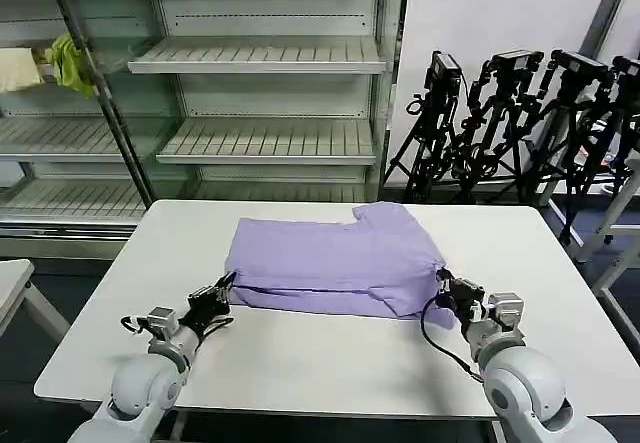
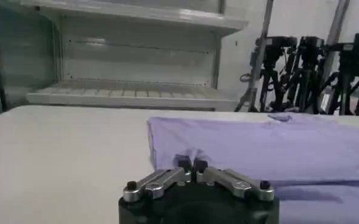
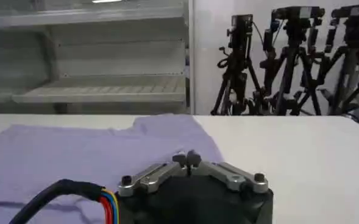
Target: Fold and organize the clothes.
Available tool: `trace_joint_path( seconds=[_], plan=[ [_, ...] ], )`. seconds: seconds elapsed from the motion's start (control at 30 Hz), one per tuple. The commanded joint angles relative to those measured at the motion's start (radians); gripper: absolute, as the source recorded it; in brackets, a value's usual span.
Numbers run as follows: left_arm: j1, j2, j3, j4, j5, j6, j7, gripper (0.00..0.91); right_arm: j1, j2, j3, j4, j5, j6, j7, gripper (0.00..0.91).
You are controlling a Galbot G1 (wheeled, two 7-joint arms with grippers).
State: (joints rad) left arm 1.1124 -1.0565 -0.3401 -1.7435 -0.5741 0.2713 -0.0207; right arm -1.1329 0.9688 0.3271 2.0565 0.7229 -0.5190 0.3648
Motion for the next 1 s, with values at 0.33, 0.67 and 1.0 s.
trace_joint_path(
  seconds=[0.33,0.67,1.0],
  plan=[
    [-0.016,0.004,-0.001,0.036,0.018,0.002,-0.01,0.907,0.016,-0.012,0.002,-0.047,-0.024,-0.003,-0.007,0.907],
    [0.002,0.019,-0.036,0.007,0.021,-0.006,-0.013,0.907,-0.001,-0.026,0.048,-0.039,-0.024,-0.001,-0.012,0.907],
    [0.132,0.065,-0.123,-0.156,-0.01,0.014,-0.041,0.907,-0.049,-0.045,0.096,0.053,-0.019,0.001,-0.012,0.907]
  ],
)
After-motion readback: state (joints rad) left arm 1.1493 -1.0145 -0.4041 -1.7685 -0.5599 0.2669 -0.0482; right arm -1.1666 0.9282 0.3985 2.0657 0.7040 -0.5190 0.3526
